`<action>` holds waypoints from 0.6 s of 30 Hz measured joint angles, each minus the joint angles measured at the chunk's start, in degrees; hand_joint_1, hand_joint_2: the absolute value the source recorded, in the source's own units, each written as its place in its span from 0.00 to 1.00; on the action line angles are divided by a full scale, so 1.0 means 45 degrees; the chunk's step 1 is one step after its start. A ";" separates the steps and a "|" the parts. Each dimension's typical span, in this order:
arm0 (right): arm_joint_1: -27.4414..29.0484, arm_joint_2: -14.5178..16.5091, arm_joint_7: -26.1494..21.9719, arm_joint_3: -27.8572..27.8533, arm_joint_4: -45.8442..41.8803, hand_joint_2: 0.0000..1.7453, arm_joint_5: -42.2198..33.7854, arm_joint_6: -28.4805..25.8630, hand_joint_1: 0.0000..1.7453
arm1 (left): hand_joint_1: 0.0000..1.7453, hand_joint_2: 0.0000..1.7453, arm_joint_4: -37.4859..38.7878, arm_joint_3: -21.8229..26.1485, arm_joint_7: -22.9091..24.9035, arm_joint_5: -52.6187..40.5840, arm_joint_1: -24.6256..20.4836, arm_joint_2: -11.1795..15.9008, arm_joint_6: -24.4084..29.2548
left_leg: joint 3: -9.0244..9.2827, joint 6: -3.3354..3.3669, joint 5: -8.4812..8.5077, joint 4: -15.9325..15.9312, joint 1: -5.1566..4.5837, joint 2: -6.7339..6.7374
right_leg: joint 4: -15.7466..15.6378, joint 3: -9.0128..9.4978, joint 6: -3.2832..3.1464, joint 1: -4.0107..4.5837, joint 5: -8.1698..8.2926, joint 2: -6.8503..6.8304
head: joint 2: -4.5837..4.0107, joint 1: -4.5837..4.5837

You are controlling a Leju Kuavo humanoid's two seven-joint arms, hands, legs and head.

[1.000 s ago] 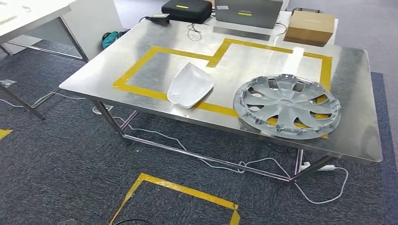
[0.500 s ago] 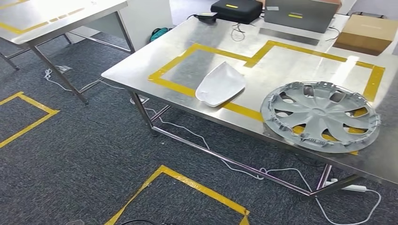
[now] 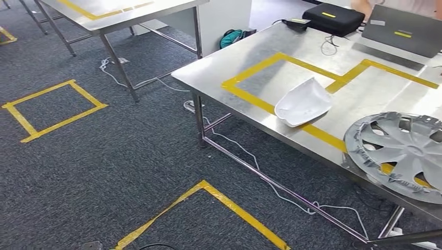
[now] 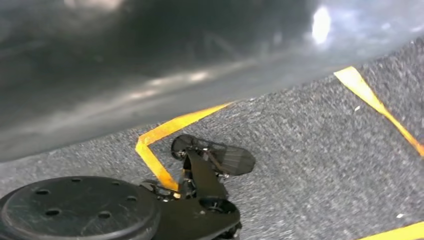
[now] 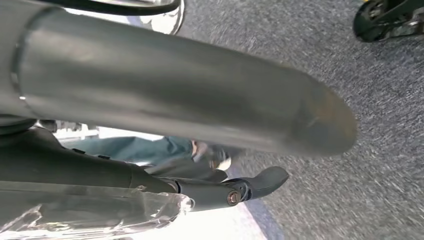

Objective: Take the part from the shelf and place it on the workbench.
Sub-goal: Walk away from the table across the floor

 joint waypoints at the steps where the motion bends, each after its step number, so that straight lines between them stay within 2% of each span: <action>1: 0.0000 0.0000 0.0001 0.0000 0.0000 0.00 -0.0005 0.0000 0.00 | 0.00 0.00 0.0000 -0.0001 -0.0021 0.0017 0.0000 0.0000 -0.0016 | 0.0015 -0.0016 0.0008 0.0004 0.0008 -0.0205 | -0.0735 0.0296 -0.0016 -0.0021 0.0500 0.0088 | 0.0000 0.0002; 2: -0.0005 0.0001 0.0002 0.0000 0.0000 0.00 -0.0010 -0.0001 0.00 | 0.00 0.00 0.0001 -0.0006 -0.0034 0.0029 -0.0001 -0.0001 -0.0035 | 0.0021 -0.0048 0.0019 0.0009 0.0017 -0.0392 | -0.1672 0.0693 -0.0024 -0.0067 0.0981 0.0355 | 0.0000 0.0005; 3: -0.0001 0.0011 0.0000 0.0000 0.0002 0.00 -0.0021 -0.0002 0.00 | 0.00 0.00 0.0002 -0.0013 -0.0040 0.0033 -0.0006 0.0000 -0.0053 | 0.0001 -0.0097 0.0032 0.0037 0.0009 -0.0562 | -0.2526 0.1054 -0.0025 -0.0124 0.1310 0.0692 | 0.0000 0.0003; 4: -0.0005 0.0022 -0.0033 0.0000 0.0005 0.00 -0.0028 -0.0003 0.00 | 0.00 0.00 0.0005 -0.0024 -0.0044 0.0034 -0.0006 0.0002 -0.0069 | -0.0040 -0.0164 0.0058 0.0048 0.0008 -0.0708 | -0.3088 0.1285 -0.0035 -0.0162 0.1479 0.0973 | 0.0000 -0.0005; 5: -0.0020 0.0034 -0.0073 0.0000 0.0007 0.00 -0.0037 -0.0005 0.00 | 0.00 0.00 0.0011 -0.0034 -0.0046 0.0034 -0.0002 0.0006 -0.0085 | -0.0095 -0.0246 0.0095 0.0052 0.0016 -0.0838 | -0.3324 0.1397 -0.0062 -0.0175 0.1489 0.1169 | 0.0000 -0.0006; 6: -0.0035 0.0045 -0.0112 0.0000 0.0010 0.00 -0.0046 -0.0007 0.00 | 0.00 0.00 0.0019 -0.0039 -0.0050 0.0034 0.0011 0.0010 -0.0095 | -0.0153 -0.0341 0.0148 0.0043 0.0035 -0.0977 | -0.3359 0.1426 -0.0117 -0.0148 0.1480 0.1146 | 0.0000 -0.0011; 7: -0.0057 0.0051 -0.0140 -0.0001 0.0010 0.00 -0.0053 -0.0012 0.00 | 0.00 0.00 0.0033 -0.0041 -0.0055 0.0034 0.0028 0.0015 -0.0102 | -0.0199 -0.0427 0.0193 0.0017 0.0072 -0.1079 | -0.3359 0.1442 -0.0208 -0.0128 0.1520 0.0994 | 0.0000 -0.0010; 8: -0.0070 0.0056 -0.0122 -0.0002 0.0010 0.00 -0.0062 -0.0017 0.00 | 0.00 0.00 0.0052 -0.0041 -0.0061 0.0035 0.0040 0.0021 -0.0103 | -0.0254 -0.0497 0.0161 0.0071 0.0077 -0.0933 | -0.3390 0.1477 -0.0307 -0.0113 0.1567 0.0832 | 0.0000 -0.0019; 9: -0.0068 0.0060 -0.0097 -0.0004 0.0010 0.00 -0.0070 -0.0019 0.00 | 0.00 0.00 0.0070 -0.0045 -0.0070 0.0036 0.0042 0.0026 -0.0095 | -0.0377 -0.0554 0.0000 0.0294 0.0063 -0.0638 | -0.3435 0.1489 -0.0404 -0.0103 0.1612 0.0651 | 0.0000 -0.0057; 11: -0.0034 0.0063 -0.0058 -0.0005 0.0010 0.00 -0.0099 -0.0022 0.00 | 0.00 0.00 0.0108 -0.0064 -0.0089 0.0039 0.0025 0.0035 -0.0075 | -0.0950 -0.0620 -0.0745 0.1530 0.0015 0.0175 | -0.3494 0.1500 -0.0534 -0.0071 0.1649 0.0260 | 0.0000 -0.0125; 13: 0.0003 0.0063 -0.0059 -0.0005 0.0010 0.00 -0.0136 -0.0022 0.00 | 0.00 0.00 0.0134 -0.0080 -0.0102 0.0045 0.0018 0.0040 -0.0052 | -0.1724 -0.0669 -0.1507 0.3234 0.0018 0.0475 | -0.3495 0.1484 -0.0583 -0.0025 0.1635 -0.0164 | 0.0000 -0.0142; 14: 0.0005 0.0063 -0.0059 -0.0005 0.0010 0.00 -0.0152 -0.0022 0.00 | 0.00 0.00 0.0144 -0.0083 -0.0104 0.0051 0.0022 0.0041 -0.0042 | -0.1909 -0.0678 -0.1603 0.3687 0.0021 0.0517 | -0.3494 0.1482 -0.0591 -0.0014 0.1627 -0.0380 | 0.0000 -0.0142; 15: -0.0004 0.0063 -0.0059 -0.0005 0.0010 0.00 -0.0164 -0.0021 0.00 | 0.00 0.00 0.0151 -0.0083 -0.0106 0.0057 0.0027 0.0042 -0.0033 | -0.1847 -0.0677 -0.1446 0.3637 0.0022 0.0545 | -0.3493 0.1488 -0.0592 -0.0010 0.1620 -0.0574 | 0.0000 -0.0144; 16: -0.0018 0.0065 -0.0059 -0.0005 0.0010 0.00 -0.0171 -0.0020 0.00 | 0.00 0.00 0.0155 -0.0083 -0.0106 0.0062 0.0030 0.0044 -0.0027 | -0.1518 -0.0663 -0.1080 0.3065 0.0021 0.0621 | -0.3492 0.1506 -0.0583 -0.0009 0.1608 -0.0751 | 0.0000 -0.0147; 18: -0.0041 0.0073 -0.0059 -0.0005 0.0010 0.00 -0.0178 -0.0017 0.00 | 0.00 0.00 0.0162 -0.0089 -0.0109 0.0063 0.0022 0.0045 -0.0024 | -0.0512 -0.0612 -0.0320 0.1254 -0.0022 0.1133 | -0.3470 0.1544 -0.0514 0.0033 0.1544 -0.1048 | 0.0000 -0.0154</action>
